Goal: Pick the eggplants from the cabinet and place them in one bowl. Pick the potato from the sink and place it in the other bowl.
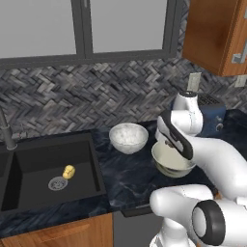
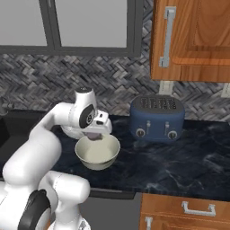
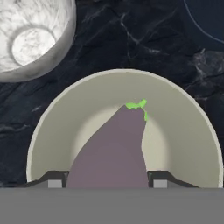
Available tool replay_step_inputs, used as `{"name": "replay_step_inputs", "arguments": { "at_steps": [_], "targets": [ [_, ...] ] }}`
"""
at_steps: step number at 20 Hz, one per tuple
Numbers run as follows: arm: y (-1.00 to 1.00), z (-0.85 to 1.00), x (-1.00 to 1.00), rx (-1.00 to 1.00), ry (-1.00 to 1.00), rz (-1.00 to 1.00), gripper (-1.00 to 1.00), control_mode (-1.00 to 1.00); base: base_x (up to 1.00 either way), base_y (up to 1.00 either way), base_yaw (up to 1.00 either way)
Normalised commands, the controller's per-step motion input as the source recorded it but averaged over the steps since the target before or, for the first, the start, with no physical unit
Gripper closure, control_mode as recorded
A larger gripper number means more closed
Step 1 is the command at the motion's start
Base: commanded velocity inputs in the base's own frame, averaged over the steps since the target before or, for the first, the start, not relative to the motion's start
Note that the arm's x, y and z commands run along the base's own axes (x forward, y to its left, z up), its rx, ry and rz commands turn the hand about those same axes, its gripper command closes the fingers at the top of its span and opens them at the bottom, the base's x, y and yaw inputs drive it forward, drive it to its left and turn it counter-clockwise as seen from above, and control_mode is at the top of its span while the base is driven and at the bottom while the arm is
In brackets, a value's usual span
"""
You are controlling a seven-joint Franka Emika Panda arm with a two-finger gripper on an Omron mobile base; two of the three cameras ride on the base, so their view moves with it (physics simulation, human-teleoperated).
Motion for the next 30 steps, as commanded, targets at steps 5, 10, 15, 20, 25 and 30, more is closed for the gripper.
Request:
{"name": "replay_step_inputs", "arguments": {
  "at_steps": [5, 10, 15, 20, 25, 30],
  "targets": [
    [-0.06, -0.29, 0.11, 0.0, 0.08, -0.05, 1.0, -1.0, 0.0, 0.0, 0.0],
    [-0.08, -0.24, 0.0, 0.0, 0.09, -0.06, 1.0, -1.0, 0.0, 0.0, 0.0],
    [-0.13, -0.2, 0.0, 0.0, 0.07, -0.03, 1.0, -1.0, 0.0, 0.0, 0.0],
    [-0.06, -0.22, 0.0, 0.0, 0.06, -0.01, 1.0, -1.0, 0.0, 0.0, 0.0],
    [0.0, -0.28, 0.0, 0.0, 0.0, 0.0, 1.0, -1.0, 0.0, 0.0, 0.0],
    [0.0, -0.11, -0.1, 0.0, 0.0, 0.0, 1.0, -1.0, 0.0, 0.0, 0.0]
  ]
}}
